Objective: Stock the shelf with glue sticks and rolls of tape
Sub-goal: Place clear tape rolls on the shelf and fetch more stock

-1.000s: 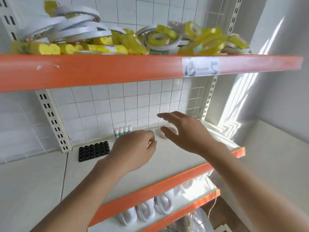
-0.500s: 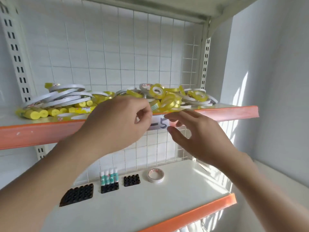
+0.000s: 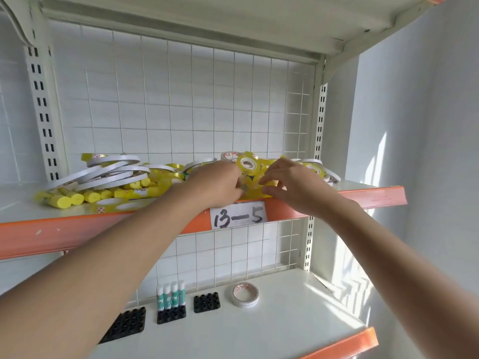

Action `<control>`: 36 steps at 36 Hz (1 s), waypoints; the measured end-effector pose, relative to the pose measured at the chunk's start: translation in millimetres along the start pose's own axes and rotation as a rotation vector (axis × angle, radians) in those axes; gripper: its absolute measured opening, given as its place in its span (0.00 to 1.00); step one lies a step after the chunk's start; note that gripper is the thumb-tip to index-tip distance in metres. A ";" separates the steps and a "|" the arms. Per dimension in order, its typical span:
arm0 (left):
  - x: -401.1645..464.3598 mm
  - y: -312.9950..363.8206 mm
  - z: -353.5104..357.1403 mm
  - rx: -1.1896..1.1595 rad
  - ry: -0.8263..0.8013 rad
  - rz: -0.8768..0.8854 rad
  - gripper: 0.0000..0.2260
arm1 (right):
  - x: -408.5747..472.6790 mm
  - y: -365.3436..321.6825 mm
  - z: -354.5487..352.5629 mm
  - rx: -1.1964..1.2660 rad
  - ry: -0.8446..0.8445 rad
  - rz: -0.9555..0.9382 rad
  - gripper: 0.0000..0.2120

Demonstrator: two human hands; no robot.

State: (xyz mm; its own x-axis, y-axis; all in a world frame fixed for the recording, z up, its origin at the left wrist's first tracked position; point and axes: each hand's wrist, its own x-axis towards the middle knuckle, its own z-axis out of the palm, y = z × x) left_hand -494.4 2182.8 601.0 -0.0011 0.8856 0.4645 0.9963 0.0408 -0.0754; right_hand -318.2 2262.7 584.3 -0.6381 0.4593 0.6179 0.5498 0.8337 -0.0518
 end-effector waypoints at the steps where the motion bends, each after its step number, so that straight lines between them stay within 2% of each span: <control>1: 1.1 -0.3 0.0 -0.007 0.002 -0.004 0.09 | 0.5 0.0 -0.1 -0.001 -0.013 0.002 0.10; 7: 6.2 -2.8 0.7 -0.075 -0.023 -0.012 0.08 | 2.2 -0.7 0.5 -0.005 -0.018 -0.012 0.09; 11: 7.5 -5.8 0.7 -0.152 -0.018 -0.015 0.07 | -0.2 0.4 2.7 -0.048 0.057 -0.053 0.09; 17: 6.7 -7.9 -7.7 -0.338 0.113 -0.003 0.07 | -4.4 4.9 3.8 -0.120 0.227 -0.078 0.11; 23: -13.6 -0.9 -19.0 -0.346 0.239 0.052 0.07 | -18.7 -4.0 7.6 -0.057 0.451 -0.160 0.16; 28: -50.1 12.8 -18.5 -0.368 0.347 0.077 0.09 | -43.8 -13.0 15.3 -0.002 0.575 -0.210 0.14; 32: -82.4 18.7 -2.7 -0.419 0.401 0.120 0.11 | -68.9 -16.7 29.7 0.041 0.635 -0.243 0.15; 36: -112.1 14.2 28.1 -0.509 0.400 0.157 0.11 | -96.9 -21.8 57.8 0.079 0.593 -0.202 0.15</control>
State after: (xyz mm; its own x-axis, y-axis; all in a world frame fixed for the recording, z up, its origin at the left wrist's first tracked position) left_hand -482.6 2097.1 523.0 0.0810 0.6195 0.7808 0.8982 -0.3850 0.2123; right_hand -299.6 2217.8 480.1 -0.3054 0.0612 0.9502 0.3937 0.9167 0.0675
